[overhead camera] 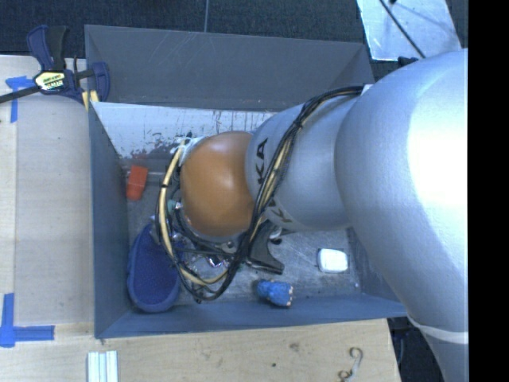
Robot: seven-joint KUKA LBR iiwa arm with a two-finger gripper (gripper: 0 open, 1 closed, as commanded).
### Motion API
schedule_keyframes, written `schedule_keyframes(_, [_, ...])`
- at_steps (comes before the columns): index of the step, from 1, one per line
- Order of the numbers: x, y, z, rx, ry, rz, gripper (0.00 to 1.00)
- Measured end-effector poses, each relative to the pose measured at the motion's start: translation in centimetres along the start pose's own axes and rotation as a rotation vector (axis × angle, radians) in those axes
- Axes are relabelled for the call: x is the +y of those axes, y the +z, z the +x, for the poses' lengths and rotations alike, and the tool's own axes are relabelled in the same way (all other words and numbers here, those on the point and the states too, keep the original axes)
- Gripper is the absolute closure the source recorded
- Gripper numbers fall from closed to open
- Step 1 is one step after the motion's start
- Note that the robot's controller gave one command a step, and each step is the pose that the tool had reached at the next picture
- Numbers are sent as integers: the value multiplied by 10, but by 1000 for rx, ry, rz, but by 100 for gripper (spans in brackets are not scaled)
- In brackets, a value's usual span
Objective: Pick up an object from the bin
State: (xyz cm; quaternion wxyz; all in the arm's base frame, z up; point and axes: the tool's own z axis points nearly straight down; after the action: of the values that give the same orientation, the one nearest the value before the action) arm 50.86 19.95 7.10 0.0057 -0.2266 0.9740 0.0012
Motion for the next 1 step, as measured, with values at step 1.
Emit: schedule_keyframes(1, [0, -5, -1, 0, 0, 0, 100])
